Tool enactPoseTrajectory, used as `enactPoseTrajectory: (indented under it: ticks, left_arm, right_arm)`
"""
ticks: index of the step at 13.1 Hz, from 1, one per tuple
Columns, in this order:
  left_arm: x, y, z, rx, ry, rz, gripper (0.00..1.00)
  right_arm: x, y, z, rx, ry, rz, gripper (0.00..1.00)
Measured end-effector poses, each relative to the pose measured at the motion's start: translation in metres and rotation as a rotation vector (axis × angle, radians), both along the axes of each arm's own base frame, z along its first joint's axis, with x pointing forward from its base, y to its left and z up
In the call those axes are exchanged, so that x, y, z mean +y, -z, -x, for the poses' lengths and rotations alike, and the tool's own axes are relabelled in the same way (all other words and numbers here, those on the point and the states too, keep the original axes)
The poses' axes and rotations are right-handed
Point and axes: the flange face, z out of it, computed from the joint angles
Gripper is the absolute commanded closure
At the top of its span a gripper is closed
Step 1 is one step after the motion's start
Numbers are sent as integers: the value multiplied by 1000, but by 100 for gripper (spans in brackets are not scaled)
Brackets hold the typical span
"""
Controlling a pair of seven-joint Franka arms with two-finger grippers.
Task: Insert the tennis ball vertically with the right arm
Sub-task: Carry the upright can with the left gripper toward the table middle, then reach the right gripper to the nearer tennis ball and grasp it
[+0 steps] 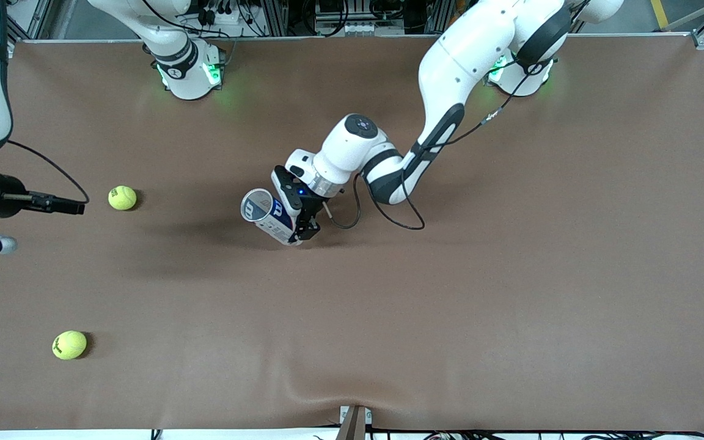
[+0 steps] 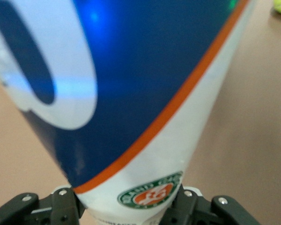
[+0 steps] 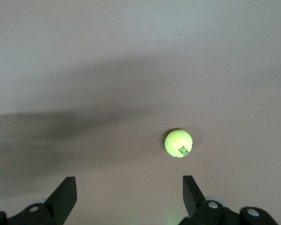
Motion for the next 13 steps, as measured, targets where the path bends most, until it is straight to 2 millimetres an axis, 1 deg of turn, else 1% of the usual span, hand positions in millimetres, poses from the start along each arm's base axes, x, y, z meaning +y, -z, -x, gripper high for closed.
enactPoseTrajectory:
  ticks: [2,4,5,7,8,10,11,12,13]
  left_arm:
    - [3,21,4,7,-11,55,33]
    - [6,31,11,12,-14,92,33]
    - [9,35,16,13,-12,107,33]
    - [20,47,21,14,-15,137,33]
    - [30,53,18,10,-22,151,34]
    - [58,62,1,-8,-37,154,34]
    - [68,64,-7,-12,-42,148,34]
    - [74,66,-11,-13,-46,144,33]
    - [76,66,-11,-13,-47,146,33]
  right_arm:
    - [-8,6,-7,-36,12,6,0]
    - [-9,10,-14,-60,12,10,0]
    - [-9,15,-19,-64,12,11,0]
    - [-12,28,-35,-68,5,12,0]
    - [-14,37,-45,-71,-15,10,0]
    - [-21,58,-67,-86,-71,6,0]
    - [-29,70,-77,-106,-100,5,0]
    - [-38,85,-86,-130,-133,4,0]
    - [-48,100,-93,-157,-168,5,0]
